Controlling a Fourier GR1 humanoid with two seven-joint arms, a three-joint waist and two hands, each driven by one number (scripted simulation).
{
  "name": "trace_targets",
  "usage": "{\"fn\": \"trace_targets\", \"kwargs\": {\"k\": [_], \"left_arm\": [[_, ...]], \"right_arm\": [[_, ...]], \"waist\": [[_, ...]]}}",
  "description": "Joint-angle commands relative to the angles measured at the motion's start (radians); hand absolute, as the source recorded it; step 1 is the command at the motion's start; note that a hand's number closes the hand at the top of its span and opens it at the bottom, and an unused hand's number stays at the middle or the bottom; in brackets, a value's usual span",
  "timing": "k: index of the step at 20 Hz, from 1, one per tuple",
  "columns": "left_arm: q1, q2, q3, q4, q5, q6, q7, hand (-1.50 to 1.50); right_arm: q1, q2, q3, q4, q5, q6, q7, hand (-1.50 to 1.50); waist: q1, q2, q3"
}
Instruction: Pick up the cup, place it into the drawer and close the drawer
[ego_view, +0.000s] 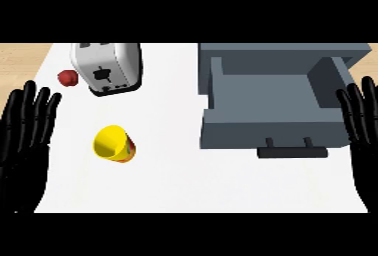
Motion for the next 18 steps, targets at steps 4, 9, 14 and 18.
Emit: {"fn": "trace_targets", "kwargs": {"k": [4,9,14,18], "left_arm": [[-0.066,-0.092,-0.060,0.141,-0.137,0.102,-0.065,-1.50],[-0.089,-0.105,-0.105,0.105,0.004,0.233,0.079,-1.50],[-0.135,-0.106,-0.075,0.281,0.057,0.214,-0.046,-1.50],[-0.156,-0.107,-0.127,0.224,0.018,0.271,0.022,-1.50]], "right_arm": [[-0.015,0.009,-0.009,0.027,-0.020,0.016,0.009,-1.50],[-0.032,0.061,0.080,-0.007,-0.086,0.023,0.150,-1.50],[-0.109,0.043,0.023,0.057,-0.103,0.020,0.167,-1.50],[-0.093,0.030,-0.019,0.077,-0.124,0.051,0.116,-1.50]], "waist": [[0.010,-0.012,0.018],[0.010,-0.014,0.017],[0.013,-0.012,0.017],[0.013,-0.013,0.018]]}}
